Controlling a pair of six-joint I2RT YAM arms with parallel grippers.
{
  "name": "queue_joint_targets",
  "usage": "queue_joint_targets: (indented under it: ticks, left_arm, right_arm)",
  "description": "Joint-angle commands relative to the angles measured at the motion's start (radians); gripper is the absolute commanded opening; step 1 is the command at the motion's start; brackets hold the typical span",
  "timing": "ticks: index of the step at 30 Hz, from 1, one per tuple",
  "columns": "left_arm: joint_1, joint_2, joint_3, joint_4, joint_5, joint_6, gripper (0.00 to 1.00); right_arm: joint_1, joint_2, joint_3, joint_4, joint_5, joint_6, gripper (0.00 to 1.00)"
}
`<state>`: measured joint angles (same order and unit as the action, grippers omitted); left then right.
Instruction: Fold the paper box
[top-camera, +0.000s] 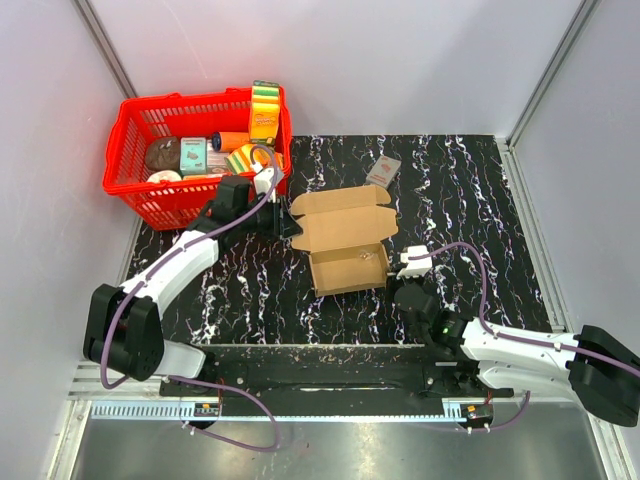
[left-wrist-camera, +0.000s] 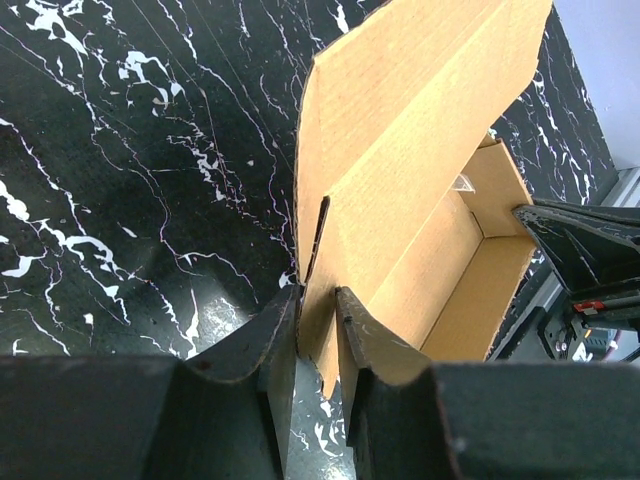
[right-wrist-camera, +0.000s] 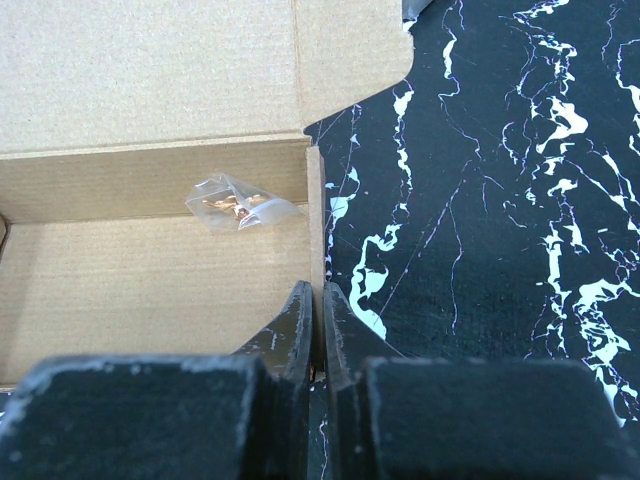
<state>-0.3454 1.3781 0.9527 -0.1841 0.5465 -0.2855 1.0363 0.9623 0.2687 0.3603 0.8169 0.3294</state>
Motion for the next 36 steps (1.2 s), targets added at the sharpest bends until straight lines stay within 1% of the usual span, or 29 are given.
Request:
queue_joint_targets:
  ticks: [1, 4, 7, 8, 9, 11, 13, 15, 16, 19, 20, 21, 23, 27, 30, 32, 33, 34, 35, 36]
  left_arm:
    - [0.003, 0.004, 0.055, 0.066, 0.021, -0.011, 0.25]
    - [0.003, 0.009, 0.063, 0.067, 0.029, -0.012, 0.25]
    - [0.003, 0.009, 0.06, 0.067, 0.036, -0.012, 0.15]
    - [0.003, 0.007, 0.055, 0.071, 0.039, -0.012, 0.08]
    - [0.002, 0.007, 0.047, 0.075, 0.043, -0.014, 0.05]
    - [0.002, 0.003, 0.037, 0.084, 0.044, -0.017, 0.01]
    - [0.002, -0.002, 0.017, 0.1, 0.05, -0.02, 0.0]
    - [0.002, -0.005, -0.003, 0.115, 0.05, -0.02, 0.0]
    - [0.002, -0.007, -0.009, 0.12, 0.052, -0.02, 0.0]
    - [-0.015, -0.016, -0.038, 0.129, 0.015, 0.003, 0.0]
    - [-0.023, -0.023, -0.049, 0.132, 0.003, 0.011, 0.0]
    - [-0.036, -0.027, -0.074, 0.149, -0.025, 0.025, 0.0]
    - [-0.047, -0.045, -0.104, 0.181, -0.039, 0.025, 0.0]
    - [-0.052, -0.097, -0.248, 0.381, -0.01, -0.021, 0.0]
    - [-0.055, -0.117, -0.305, 0.431, -0.01, -0.006, 0.0]
    - [-0.055, -0.125, -0.328, 0.449, -0.01, 0.005, 0.0]
    - [-0.056, -0.134, -0.353, 0.477, -0.008, 0.011, 0.0]
    - [-0.058, -0.139, -0.364, 0.489, -0.01, 0.014, 0.0]
    - [-0.058, -0.143, -0.374, 0.509, -0.011, 0.016, 0.0]
    - [-0.06, -0.146, -0.388, 0.515, -0.01, 0.02, 0.0]
  right_arm:
    - [0.013, -0.007, 0.004, 0.037, -0.007, 0.0, 0.0]
    - [0.011, -0.007, 0.003, 0.037, -0.007, 0.002, 0.0]
    - [0.011, -0.008, 0.001, 0.037, -0.005, 0.002, 0.0]
    - [0.011, -0.008, 0.003, 0.037, -0.005, 0.003, 0.01]
    - [0.011, -0.011, 0.001, 0.037, -0.004, 0.003, 0.07]
    - [0.011, -0.013, 0.0, 0.037, -0.002, 0.003, 0.09]
    - [0.011, -0.014, 0.0, 0.037, -0.001, 0.005, 0.12]
    - [0.011, -0.013, 0.0, 0.039, -0.001, 0.005, 0.19]
    - [0.011, -0.013, 0.001, 0.04, -0.002, 0.005, 0.31]
    - [0.011, -0.025, 0.01, 0.048, -0.007, -0.009, 0.47]
    - [0.011, -0.031, 0.015, 0.048, -0.012, -0.013, 0.55]
    - [0.011, -0.046, 0.018, 0.048, -0.016, -0.027, 0.58]
    - [0.011, -0.06, 0.041, 0.048, -0.025, -0.052, 0.63]
    - [0.011, -0.12, 0.102, -0.024, -0.01, -0.104, 0.69]
    - [0.01, -0.161, 0.153, -0.067, -0.016, -0.163, 0.7]
    - [0.001, -0.155, 0.21, -0.105, -0.025, -0.178, 0.71]
    - [-0.028, -0.131, 0.239, -0.183, -0.051, -0.167, 0.74]
    - [-0.051, -0.111, 0.309, -0.236, -0.088, -0.153, 0.78]
    - [-0.083, -0.088, 0.348, -0.351, -0.196, -0.133, 0.82]
    - [-0.152, -0.036, 0.387, -0.418, -0.261, -0.101, 0.87]
